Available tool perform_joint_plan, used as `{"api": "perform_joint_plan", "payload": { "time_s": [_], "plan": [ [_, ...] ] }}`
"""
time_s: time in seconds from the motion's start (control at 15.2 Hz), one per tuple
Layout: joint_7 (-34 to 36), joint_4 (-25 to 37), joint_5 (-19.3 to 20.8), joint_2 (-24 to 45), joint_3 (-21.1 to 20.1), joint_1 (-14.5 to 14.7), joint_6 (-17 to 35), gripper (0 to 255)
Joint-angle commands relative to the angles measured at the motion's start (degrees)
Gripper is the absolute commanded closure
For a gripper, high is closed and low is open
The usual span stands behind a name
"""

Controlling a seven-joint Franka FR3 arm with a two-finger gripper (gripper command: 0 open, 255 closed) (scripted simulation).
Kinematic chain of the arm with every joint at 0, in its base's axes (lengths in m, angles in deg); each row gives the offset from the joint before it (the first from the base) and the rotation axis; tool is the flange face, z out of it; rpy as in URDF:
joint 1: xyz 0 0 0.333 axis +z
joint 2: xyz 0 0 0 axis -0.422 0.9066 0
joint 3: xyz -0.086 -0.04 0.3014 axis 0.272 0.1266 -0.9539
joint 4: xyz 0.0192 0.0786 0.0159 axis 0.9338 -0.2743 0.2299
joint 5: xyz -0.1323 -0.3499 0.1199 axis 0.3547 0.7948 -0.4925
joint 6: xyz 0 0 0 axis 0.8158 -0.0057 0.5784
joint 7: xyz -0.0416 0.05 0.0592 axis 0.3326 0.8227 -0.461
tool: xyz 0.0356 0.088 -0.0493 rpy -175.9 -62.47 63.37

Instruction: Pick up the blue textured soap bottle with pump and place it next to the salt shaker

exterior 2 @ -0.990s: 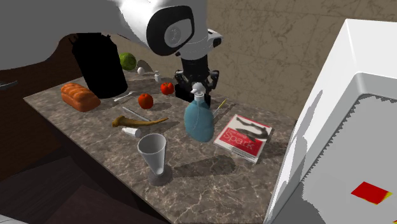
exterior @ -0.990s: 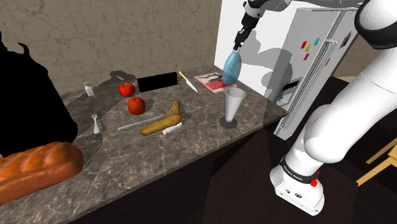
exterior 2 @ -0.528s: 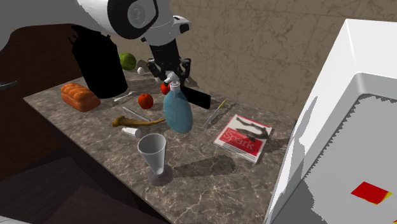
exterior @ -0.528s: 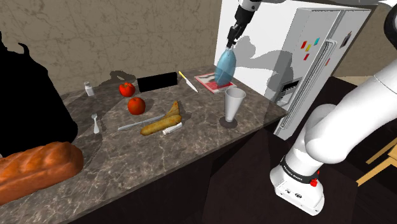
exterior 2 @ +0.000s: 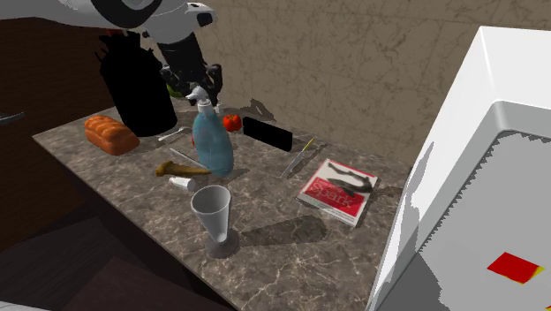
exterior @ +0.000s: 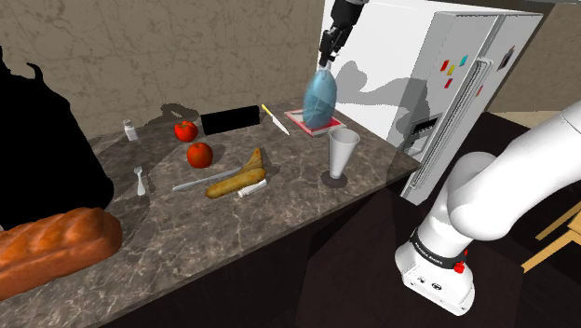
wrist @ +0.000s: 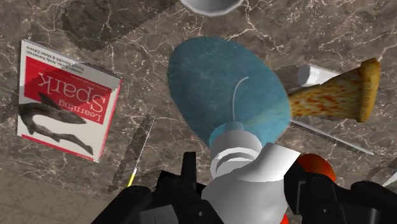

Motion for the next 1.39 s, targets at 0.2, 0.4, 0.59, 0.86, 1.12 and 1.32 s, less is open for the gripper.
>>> {"api": "perform_joint_plan", "payload": {
  "time_s": [0.2,0.4,0.59,0.86,1.12,1.32],
  "plan": [
    [7.3,1.5,0.1,-1.6,-5.7,1.8,-3.6,255],
    [11.2,3.4,-0.1,-1.4,-8.8,2.9,-5.6,255],
    [15.1,6.0,-0.3,-0.7,-11.9,4.1,-7.8,255],
    [20.3,10.3,-0.4,1.2,-15.9,5.5,-10.7,255],
    [25.5,15.9,-0.2,4.1,-20.0,7.0,-13.9,255],
    [29.5,21.0,0.4,7.1,-23.1,8.1,-16.5,255]
  ]
}}
